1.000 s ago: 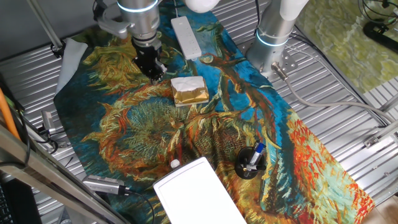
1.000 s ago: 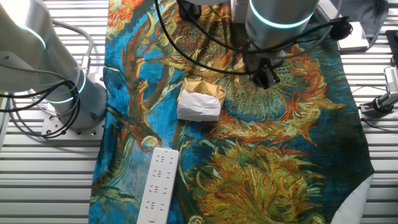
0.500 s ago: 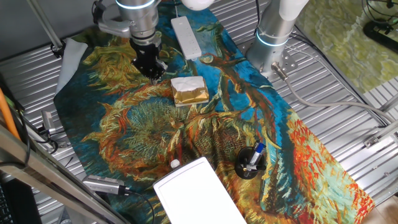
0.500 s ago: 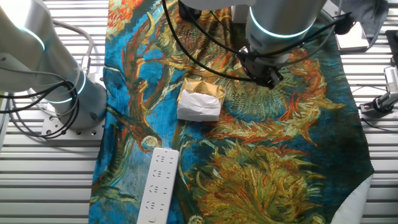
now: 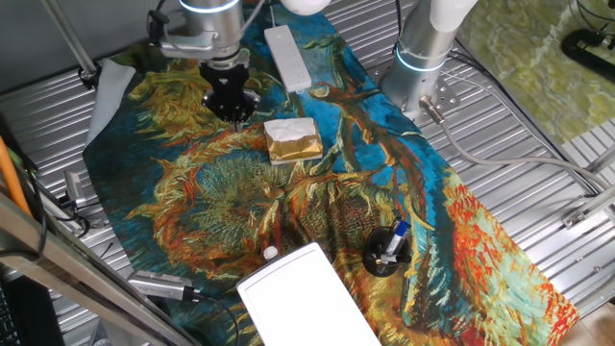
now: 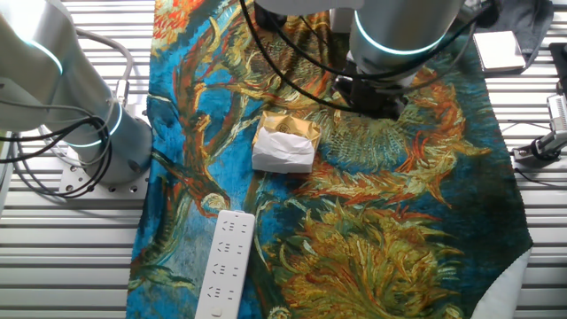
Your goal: Grasp the handle and open the drawer
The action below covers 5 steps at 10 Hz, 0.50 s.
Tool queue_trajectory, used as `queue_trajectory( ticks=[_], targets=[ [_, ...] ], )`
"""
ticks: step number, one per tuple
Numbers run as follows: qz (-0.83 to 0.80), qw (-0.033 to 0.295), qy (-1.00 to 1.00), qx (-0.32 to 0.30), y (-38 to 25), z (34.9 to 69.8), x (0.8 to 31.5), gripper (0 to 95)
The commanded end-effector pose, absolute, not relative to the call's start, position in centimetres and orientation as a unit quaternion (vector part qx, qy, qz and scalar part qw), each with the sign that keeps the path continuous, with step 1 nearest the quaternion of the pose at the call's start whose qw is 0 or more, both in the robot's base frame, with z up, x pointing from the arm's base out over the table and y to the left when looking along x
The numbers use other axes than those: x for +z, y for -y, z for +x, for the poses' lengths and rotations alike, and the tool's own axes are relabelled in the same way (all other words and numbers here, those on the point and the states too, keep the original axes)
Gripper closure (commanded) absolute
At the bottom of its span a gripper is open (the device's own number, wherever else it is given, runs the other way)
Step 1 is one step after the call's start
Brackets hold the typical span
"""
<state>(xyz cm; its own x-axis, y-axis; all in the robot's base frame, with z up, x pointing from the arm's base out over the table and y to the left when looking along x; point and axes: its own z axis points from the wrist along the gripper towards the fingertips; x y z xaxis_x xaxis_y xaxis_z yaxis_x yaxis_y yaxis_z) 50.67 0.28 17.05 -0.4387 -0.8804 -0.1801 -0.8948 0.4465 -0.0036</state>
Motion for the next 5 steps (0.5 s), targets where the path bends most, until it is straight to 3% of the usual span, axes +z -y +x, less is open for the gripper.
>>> queue_trajectory(
  ticks=[1,5],
  targets=[
    [-0.622,0.117,-0.774,0.015,-0.6,52.2,17.7,95.0],
    [-0.653,0.104,-0.75,0.022,-1.4,54.6,18.5,95.0]
  ],
)
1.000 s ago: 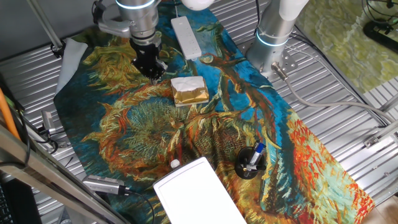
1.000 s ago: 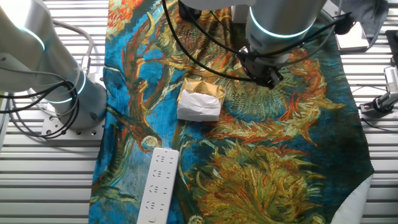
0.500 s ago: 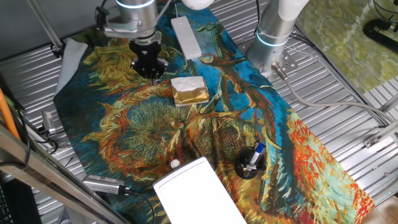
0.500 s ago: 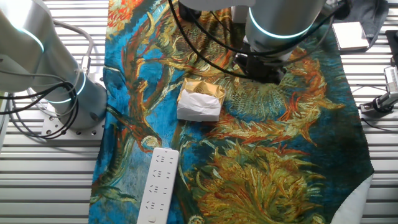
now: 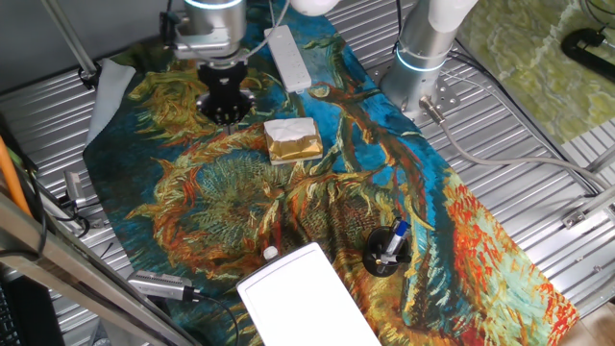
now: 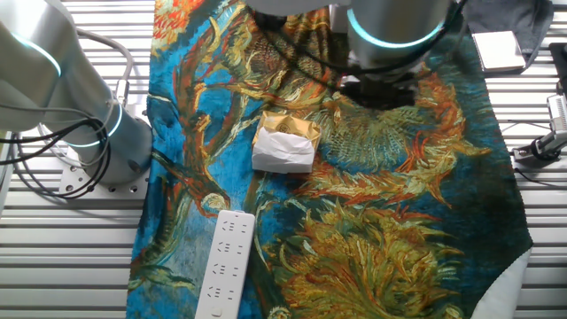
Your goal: Grasp the handle and open the drawer
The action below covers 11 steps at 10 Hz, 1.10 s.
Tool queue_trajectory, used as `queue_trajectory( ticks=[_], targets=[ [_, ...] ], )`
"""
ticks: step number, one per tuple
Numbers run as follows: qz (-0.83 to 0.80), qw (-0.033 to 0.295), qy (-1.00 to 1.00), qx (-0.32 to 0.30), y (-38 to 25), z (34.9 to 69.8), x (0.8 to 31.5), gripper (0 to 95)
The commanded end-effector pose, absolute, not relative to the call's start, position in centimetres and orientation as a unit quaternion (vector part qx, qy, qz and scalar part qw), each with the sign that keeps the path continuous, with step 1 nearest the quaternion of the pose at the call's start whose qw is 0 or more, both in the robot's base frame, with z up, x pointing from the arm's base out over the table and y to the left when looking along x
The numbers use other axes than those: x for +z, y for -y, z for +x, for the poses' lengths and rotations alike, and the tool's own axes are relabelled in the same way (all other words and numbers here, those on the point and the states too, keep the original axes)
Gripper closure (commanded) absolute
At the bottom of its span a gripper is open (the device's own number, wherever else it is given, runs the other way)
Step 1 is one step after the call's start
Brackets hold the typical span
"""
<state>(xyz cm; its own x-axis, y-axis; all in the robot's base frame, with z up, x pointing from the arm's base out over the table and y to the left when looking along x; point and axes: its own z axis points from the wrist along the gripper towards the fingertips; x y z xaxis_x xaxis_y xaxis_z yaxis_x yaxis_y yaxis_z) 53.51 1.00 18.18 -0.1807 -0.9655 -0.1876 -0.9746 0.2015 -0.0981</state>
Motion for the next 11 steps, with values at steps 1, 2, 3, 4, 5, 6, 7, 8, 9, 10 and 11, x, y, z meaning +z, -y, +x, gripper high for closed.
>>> queue_trajectory(
  ticks=[1,2,3,4,5,6,7,8,9,10,11],
  targets=[
    [-0.653,0.107,-0.749,0.033,-1.61,54.96,18.22,95.0],
    [-0.657,0.109,-0.745,0.036,-1.73,55.2,18.02,95.0],
    [-0.662,0.111,-0.741,0.035,-1.86,55.23,17.94,95.0],
    [-0.661,0.114,-0.741,0.037,-1.88,55.21,17.94,95.0],
    [-0.66,0.119,-0.74,0.04,-1.9,55.17,17.99,95.0],
    [-0.66,0.125,-0.74,0.044,-1.92,55.12,18.06,95.0],
    [-0.656,0.139,-0.74,0.054,-1.94,55.02,18.14,95.0],
    [-0.656,0.141,-0.739,0.058,-1.94,55.02,18.14,95.0],
    [-0.658,0.135,-0.738,0.058,-1.97,55.02,18.13,95.0],
    [-0.66,0.133,-0.737,0.06,-2.11,55.05,18.06,95.0],
    [-0.66,0.133,-0.737,0.061,-2.21,55.06,18.01,95.0]
  ],
)
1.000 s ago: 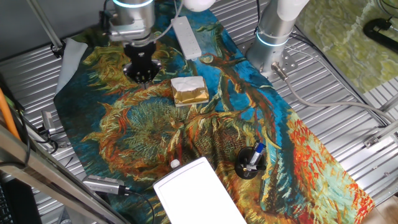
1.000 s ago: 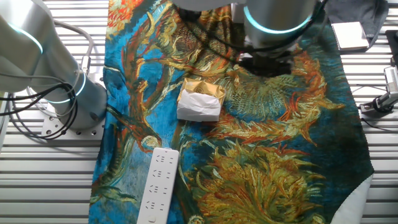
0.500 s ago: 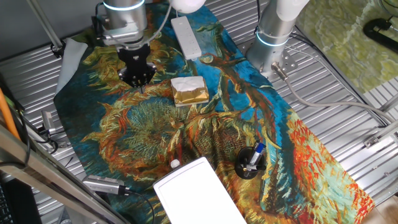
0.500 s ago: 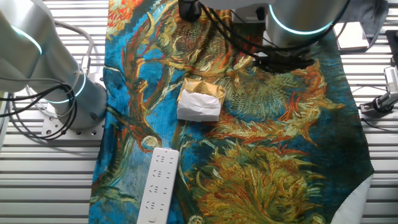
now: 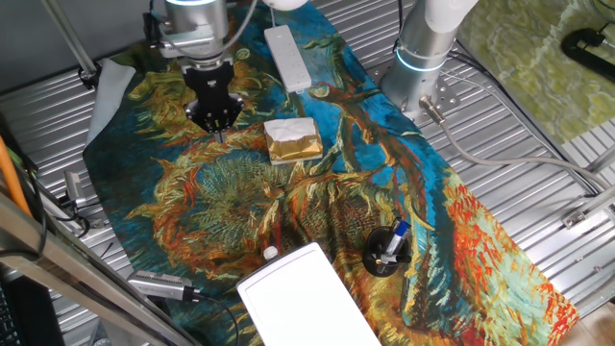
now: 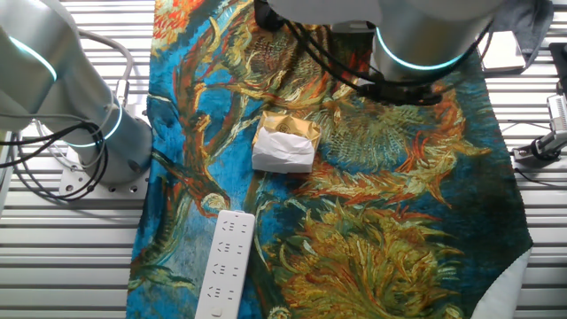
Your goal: Grasp the handle and open the drawer
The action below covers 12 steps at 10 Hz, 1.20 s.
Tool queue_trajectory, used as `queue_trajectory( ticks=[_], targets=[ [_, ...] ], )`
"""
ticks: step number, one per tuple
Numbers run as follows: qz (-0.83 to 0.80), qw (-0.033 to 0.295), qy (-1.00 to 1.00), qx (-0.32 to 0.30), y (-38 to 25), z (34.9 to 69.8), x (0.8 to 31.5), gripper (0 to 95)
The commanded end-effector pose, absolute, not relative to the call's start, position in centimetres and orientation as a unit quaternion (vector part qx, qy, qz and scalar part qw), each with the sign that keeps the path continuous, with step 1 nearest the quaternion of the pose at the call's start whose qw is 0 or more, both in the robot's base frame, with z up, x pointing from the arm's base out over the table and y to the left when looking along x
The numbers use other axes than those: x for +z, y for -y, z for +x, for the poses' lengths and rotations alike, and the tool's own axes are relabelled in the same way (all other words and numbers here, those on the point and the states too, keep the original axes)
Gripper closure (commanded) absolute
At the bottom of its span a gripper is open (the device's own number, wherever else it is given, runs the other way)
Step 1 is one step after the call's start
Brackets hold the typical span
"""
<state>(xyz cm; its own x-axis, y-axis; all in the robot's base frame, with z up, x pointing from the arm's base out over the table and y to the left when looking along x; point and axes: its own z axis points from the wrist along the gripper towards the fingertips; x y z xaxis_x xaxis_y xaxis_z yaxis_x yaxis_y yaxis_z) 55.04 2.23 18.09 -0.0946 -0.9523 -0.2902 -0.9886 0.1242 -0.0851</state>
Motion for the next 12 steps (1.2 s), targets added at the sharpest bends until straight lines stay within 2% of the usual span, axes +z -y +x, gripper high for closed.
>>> queue_trajectory(
  ticks=[1,7,12],
  targets=[
    [-0.66,0.133,-0.737,0.063,-2.8,55.1,17.7,95.0],
    [-0.658,0.132,-0.738,0.072,-5.3,55.6,15.8,95.0],
    [-0.657,0.146,-0.73,0.122,-5.3,56.6,13.6,95.0]
  ],
)
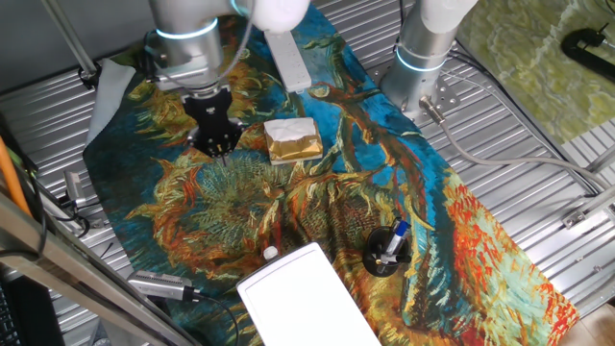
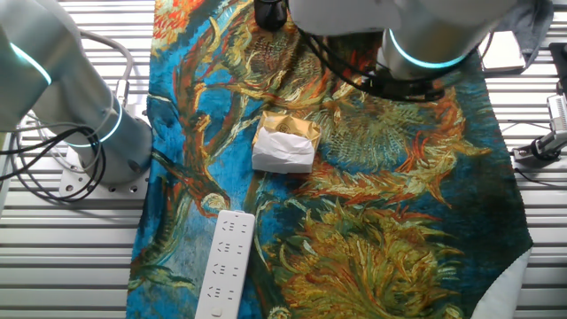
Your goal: Grasp the handle and open the drawer
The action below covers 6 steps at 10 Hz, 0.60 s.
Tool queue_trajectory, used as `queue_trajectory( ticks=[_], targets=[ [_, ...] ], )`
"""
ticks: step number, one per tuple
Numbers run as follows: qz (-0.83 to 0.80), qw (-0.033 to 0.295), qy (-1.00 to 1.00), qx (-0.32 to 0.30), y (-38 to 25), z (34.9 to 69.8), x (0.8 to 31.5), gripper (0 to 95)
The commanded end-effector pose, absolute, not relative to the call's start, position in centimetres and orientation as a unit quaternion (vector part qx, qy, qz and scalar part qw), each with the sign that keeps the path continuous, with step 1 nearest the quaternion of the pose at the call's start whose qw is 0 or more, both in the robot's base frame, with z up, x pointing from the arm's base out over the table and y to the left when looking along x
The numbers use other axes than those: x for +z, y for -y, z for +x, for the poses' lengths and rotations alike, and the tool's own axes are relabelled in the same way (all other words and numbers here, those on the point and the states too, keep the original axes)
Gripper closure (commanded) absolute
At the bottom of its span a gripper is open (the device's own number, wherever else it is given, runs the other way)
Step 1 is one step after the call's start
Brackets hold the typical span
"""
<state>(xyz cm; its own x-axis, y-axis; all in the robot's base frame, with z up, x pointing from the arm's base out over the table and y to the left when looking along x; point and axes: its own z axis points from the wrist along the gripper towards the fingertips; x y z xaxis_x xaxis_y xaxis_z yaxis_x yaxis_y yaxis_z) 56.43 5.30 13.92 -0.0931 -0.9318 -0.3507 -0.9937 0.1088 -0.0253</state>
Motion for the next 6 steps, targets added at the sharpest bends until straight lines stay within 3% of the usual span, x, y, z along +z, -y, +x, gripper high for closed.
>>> queue_trajectory(
  ticks=[1,2,6],
  targets=[
    [-0.654,0.155,-0.728,0.135,-5.3,56.7,13.2,95.0],
    [-0.652,0.161,-0.726,0.144,-5.4,56.8,12.8,76.0],
    [-0.649,0.177,-0.718,0.178,-5.8,57.4,11.9,76.0]
  ],
)
